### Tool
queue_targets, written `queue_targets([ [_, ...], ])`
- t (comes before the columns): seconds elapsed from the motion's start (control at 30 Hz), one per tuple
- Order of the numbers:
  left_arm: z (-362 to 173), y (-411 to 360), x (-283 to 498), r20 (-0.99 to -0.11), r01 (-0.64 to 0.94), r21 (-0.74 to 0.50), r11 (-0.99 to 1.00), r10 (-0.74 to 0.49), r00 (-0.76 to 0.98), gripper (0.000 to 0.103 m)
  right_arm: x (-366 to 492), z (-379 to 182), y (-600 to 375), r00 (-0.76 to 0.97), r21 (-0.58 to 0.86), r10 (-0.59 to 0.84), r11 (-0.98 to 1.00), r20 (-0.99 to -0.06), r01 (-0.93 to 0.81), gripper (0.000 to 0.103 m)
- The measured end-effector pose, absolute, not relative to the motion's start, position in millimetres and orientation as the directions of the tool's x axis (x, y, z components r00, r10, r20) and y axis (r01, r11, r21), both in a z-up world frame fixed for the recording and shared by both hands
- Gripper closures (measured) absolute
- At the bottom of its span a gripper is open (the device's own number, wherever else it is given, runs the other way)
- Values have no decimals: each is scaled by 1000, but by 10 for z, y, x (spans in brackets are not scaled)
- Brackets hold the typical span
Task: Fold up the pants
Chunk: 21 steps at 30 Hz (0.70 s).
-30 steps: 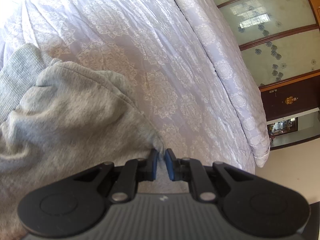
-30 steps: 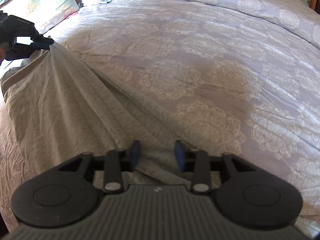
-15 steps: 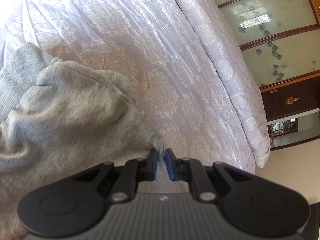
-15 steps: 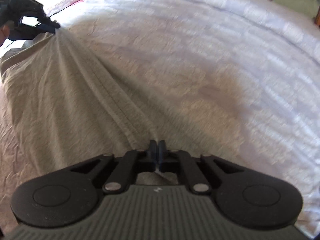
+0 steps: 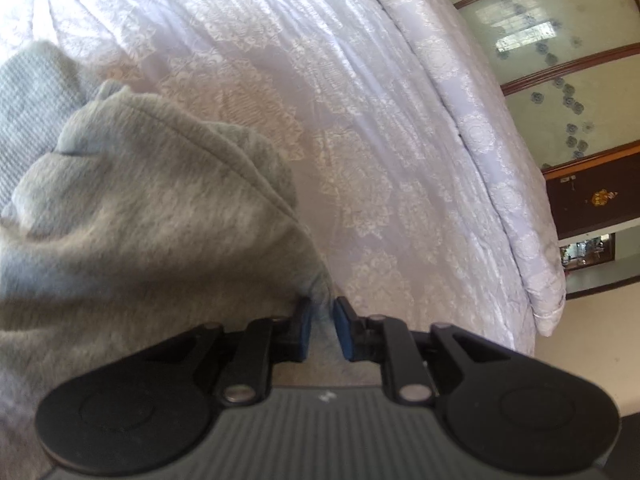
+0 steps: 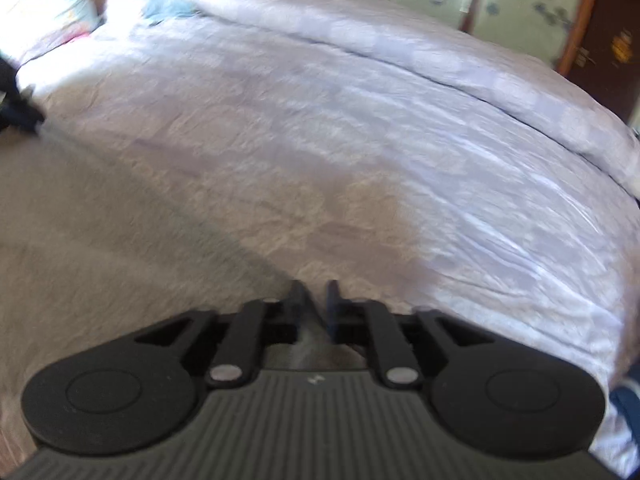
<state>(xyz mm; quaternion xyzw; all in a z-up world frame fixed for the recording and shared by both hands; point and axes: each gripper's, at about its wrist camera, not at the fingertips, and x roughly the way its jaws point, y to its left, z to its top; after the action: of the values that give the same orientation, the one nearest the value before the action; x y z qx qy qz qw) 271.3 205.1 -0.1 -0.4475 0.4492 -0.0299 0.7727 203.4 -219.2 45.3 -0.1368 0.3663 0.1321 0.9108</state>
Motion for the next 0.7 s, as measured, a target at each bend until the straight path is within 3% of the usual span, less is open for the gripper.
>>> queue_targets([
  [0.07,85,2086,2613,-664,-352,-715,604,-428,613,65,1912,613,-2331,722,-68,173,954,-669,-291,69],
  [0.1,143,2110,2534,-657,-346,-716,606,-416,629,62,1824,681,-2401,733,-28,186,963,-655,-269,69],
  [0.3,352,2130,1956,-565,-275,-784,557,-455,689,62,1355,790,-2989,768,100,157,988,-621,-121,69],
  [0.47,206,1907,1755,-633,-281,-726,628,-452,628,62,1242,603,-3674,736,151,18,982,-677,115,72],
  [0.5,134,1898,1748,-655,-303,-709,637,-435,618,62,1275,507,-3833,716,131,-36,975,-697,177,75],
  [0.53,74,1912,1745,-676,-324,-689,648,-415,609,66,1289,388,-3984,692,102,-97,965,-715,241,85],
  [0.57,43,1936,1726,-686,-341,-682,647,-402,607,71,1237,331,-4148,720,174,-67,951,-691,255,90],
  [0.6,33,1965,1695,-678,-349,-694,630,-406,613,71,1193,330,-4289,724,259,-43,918,-688,300,103],
  [0.7,150,1930,1617,-673,-349,-692,632,-390,628,69,1055,445,-4360,731,284,-95,881,-676,378,93],
])
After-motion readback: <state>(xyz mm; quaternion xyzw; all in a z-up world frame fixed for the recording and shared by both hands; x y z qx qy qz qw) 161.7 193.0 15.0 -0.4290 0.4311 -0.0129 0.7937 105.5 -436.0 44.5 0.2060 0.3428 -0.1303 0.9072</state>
